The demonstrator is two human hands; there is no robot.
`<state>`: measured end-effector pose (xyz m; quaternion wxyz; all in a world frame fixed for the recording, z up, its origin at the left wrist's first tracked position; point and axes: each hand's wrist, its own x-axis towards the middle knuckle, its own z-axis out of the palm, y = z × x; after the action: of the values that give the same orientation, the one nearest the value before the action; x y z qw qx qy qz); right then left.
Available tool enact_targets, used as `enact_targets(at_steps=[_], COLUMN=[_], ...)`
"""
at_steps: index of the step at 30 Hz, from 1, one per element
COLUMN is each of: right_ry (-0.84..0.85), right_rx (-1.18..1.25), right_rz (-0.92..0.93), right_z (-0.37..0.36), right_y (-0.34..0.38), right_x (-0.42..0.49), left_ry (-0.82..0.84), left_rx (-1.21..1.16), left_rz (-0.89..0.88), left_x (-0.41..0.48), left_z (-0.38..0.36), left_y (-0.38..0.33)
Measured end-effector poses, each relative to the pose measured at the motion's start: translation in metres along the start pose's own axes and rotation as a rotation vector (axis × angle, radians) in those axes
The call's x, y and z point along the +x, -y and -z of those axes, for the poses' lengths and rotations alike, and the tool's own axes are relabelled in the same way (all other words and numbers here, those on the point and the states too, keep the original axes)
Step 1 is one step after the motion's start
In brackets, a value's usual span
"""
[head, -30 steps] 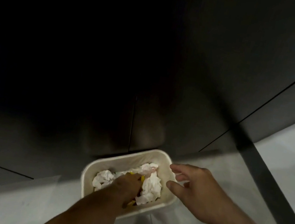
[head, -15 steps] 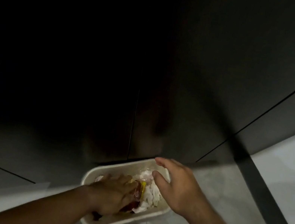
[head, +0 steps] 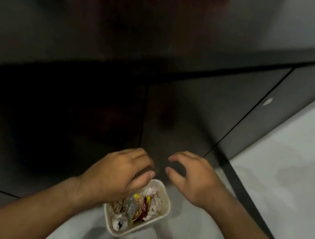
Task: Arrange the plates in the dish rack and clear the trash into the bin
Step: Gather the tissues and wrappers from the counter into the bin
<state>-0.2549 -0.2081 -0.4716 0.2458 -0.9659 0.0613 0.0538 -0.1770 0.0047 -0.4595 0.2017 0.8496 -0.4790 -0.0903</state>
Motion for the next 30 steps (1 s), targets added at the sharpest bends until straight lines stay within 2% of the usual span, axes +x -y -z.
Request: enact_targets(at_steps=[8,13,20,30], right_ry=[-0.069,-0.149,-0.145,-0.171], right_rx=[0.044,0.105,0.131,0.106], right_rz=[0.054,0.085,0.159,0.085], right_z=[0.201,0.273,0.260,0.220], right_y=[0.105,0.147,0.203,0.323], right_x=[-0.053,-0.076,-0.062,0.040], left_ry=[-0.097,-0.202,-0.270,-0.324], left_rx=[-0.017,-0.061,-0.086,-0.003], left_rz=[0.000,0.069,0.167,0.098], left_x=[-0.006,-0.022,-0.068,-0.094], left_z=[0.203,0.279,0.303,0.389], left_y=[-0.107,-0.147,-0.121,0.015])
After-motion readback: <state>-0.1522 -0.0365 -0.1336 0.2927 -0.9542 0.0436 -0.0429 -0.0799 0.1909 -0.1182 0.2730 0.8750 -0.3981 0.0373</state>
